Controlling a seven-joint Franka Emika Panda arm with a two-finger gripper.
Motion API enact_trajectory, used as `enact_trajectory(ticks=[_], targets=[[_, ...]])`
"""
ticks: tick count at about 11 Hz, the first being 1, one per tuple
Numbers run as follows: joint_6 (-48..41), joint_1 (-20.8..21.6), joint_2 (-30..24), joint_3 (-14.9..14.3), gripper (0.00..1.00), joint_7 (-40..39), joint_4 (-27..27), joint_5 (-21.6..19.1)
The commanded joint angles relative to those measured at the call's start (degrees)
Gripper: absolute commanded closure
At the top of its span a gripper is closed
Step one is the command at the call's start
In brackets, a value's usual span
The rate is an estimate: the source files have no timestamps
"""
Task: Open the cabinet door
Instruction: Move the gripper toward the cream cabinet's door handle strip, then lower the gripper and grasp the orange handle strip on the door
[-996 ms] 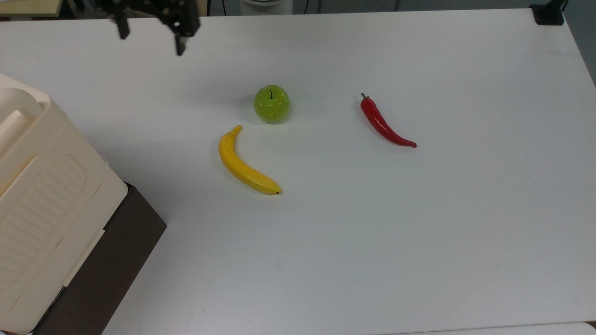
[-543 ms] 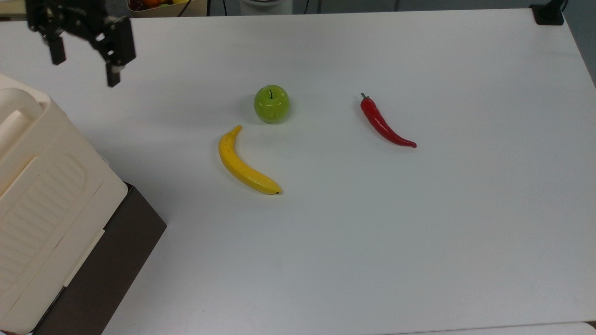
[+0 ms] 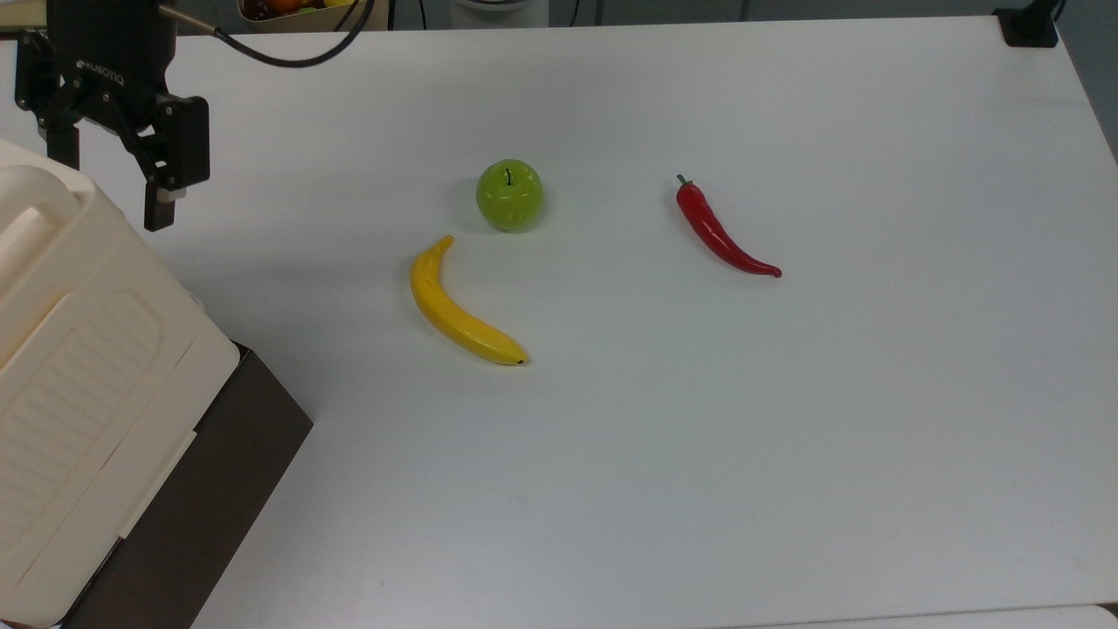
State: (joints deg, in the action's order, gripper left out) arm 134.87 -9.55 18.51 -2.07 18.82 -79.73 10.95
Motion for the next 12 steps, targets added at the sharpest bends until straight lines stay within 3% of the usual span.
enact_trajectory(ticks=[1, 4, 9, 12], targets=[[3.38, 1.03, 1.53, -0.4, 0.06, 2.01, 0.98, 2.85], [3.65, 1.11, 1.53, -0.13, 0.16, 1.92, 0.98, 3.46], [3.65, 1.9, 1.62, 0.22, 0.2, 2.01, 0.89, 4.43], [3.65, 1.9, 1.71, 0.31, 0.51, 1.92, 0.72, 5.74]])
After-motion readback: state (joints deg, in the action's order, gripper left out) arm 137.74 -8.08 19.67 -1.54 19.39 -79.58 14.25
